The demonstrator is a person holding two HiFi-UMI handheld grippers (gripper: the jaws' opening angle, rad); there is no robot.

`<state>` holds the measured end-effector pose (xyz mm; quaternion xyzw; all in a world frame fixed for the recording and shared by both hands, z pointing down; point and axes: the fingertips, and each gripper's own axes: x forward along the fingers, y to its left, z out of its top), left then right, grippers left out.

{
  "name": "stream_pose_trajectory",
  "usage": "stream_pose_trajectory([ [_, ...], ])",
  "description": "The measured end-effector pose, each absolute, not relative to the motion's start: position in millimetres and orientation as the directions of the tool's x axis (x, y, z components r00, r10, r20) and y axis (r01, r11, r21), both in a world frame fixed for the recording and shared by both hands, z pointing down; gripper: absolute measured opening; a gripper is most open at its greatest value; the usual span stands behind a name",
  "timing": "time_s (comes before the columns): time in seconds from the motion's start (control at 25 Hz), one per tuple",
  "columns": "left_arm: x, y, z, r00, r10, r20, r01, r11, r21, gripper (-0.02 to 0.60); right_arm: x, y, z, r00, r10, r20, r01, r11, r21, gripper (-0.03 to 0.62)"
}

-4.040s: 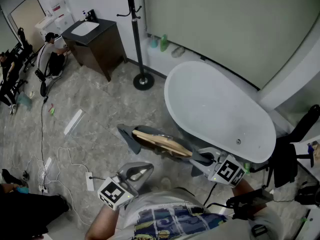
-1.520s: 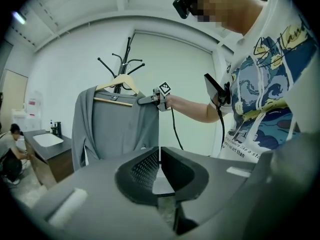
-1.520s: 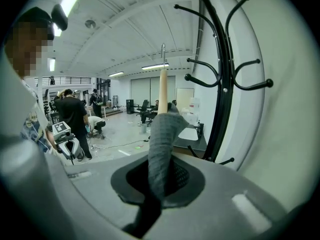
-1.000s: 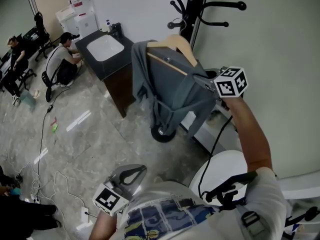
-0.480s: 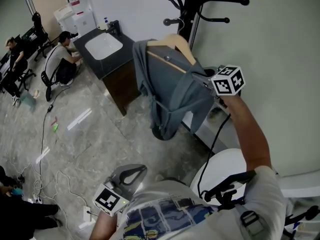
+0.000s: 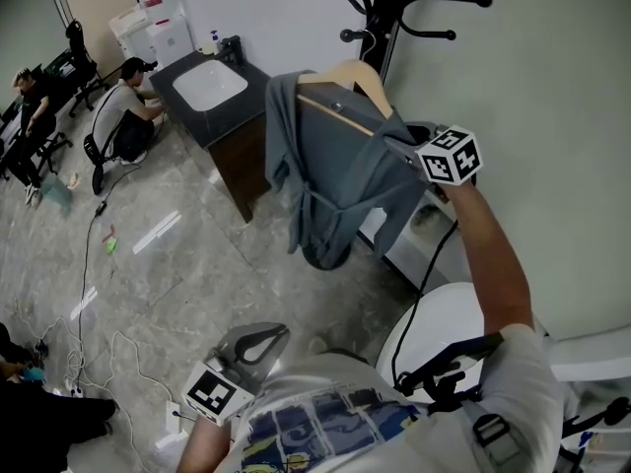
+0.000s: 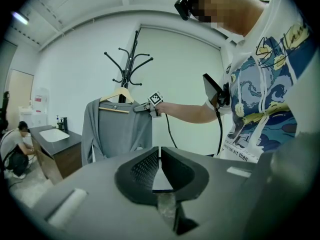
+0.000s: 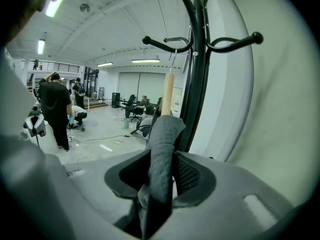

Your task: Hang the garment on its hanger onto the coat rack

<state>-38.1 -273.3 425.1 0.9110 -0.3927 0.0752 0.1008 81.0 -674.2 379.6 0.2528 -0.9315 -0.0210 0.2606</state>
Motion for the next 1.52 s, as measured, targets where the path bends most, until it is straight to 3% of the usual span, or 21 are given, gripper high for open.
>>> stream_pose_trajectory([
  [0.2,-49,-246,426,0.685,-0.699,0.206,-0.727,-0.673,0.132,0.021,102,-667,361,-0.678,-0.598,0.428,-0.555,0.798,0.234,0.191],
  [0.48,-66,-202,429,0.711,-0.676,0.194,-0.702,-0.699,0.135,0.023,128,-615,339,-0.574,-0.74,0.351,-0.681,0.669,0.297,0.207],
  [0.64,-71,-175,432,0.739,-0.648,0.185,-0.673,-0.725,0.149,0.023,124,-558,346,-0.557,-0.757,0.341,-0.698,0.65,0.302,0.206],
  [0.8,-76,-147,427,0.771,-0.618,0.152,-0.637,-0.749,0.183,0.025,104,-485,364,-0.586,-0.727,0.358,-0.672,0.683,0.286,0.179],
  [1.0,-83,-112,428,0.798,-0.584,0.148,-0.603,-0.779,0.174,0.025,82,-389,386,-0.611,-0.698,0.374,-0.651,0.711,0.265,0.017],
  [1.52,-92,-43,448,0.836,-0.526,0.156,-0.547,-0.818,0.179,0.025,32,-203,434,-0.689,-0.628,0.362,-0.637,0.763,0.111,0.003],
])
